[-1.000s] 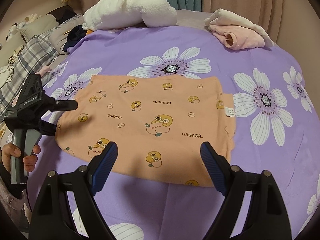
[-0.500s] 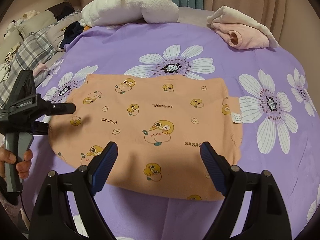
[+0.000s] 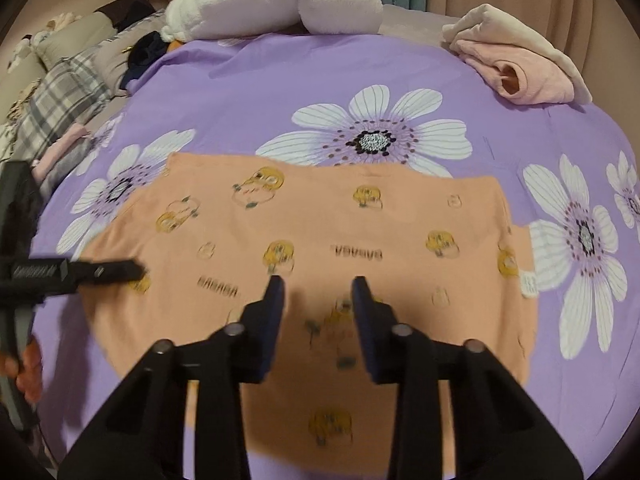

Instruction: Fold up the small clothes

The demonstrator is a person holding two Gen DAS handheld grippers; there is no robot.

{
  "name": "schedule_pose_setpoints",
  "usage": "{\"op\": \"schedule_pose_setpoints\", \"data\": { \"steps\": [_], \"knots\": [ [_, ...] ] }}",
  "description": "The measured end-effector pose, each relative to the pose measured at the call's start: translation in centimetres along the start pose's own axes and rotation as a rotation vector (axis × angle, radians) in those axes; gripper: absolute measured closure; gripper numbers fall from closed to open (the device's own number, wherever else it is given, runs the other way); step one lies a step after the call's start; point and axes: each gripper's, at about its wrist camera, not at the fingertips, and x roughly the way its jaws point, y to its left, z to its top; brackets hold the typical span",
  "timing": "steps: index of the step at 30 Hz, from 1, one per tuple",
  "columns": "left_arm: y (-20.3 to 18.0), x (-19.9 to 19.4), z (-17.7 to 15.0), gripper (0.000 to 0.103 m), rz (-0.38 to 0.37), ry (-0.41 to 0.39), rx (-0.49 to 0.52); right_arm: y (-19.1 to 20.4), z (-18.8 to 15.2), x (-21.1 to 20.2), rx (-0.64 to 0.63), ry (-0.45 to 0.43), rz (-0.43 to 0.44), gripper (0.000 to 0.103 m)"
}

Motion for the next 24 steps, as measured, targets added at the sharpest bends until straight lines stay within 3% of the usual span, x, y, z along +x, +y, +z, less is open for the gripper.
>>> {"op": "schedule_pose_setpoints", "data": {
  "steps": [5,10,17,24],
  "knots": [
    [-0.2,0.1,0.1,0.078,0.014,0.003,0.021,0.7,2.0,2.9,0.011,0.014,-0.005,0.083],
    [-0.1,0.3,0.2,0.078,0.016,0.009,0.027,1.7,2.0,5.9,-0.021,0.089,-0.021,0.084],
    [-0.2,0.5,0.3,0.078,0.017,0.014,0.035,1.4,1.7,3.7,-0.011,0.072,0.009,0.084],
    [-0.3,0.7,0.4,0.078,0.025,0.019,0.044,2.3,-2.5,1.4,-0.047,0.084,0.044,0.084]
  ]
}}
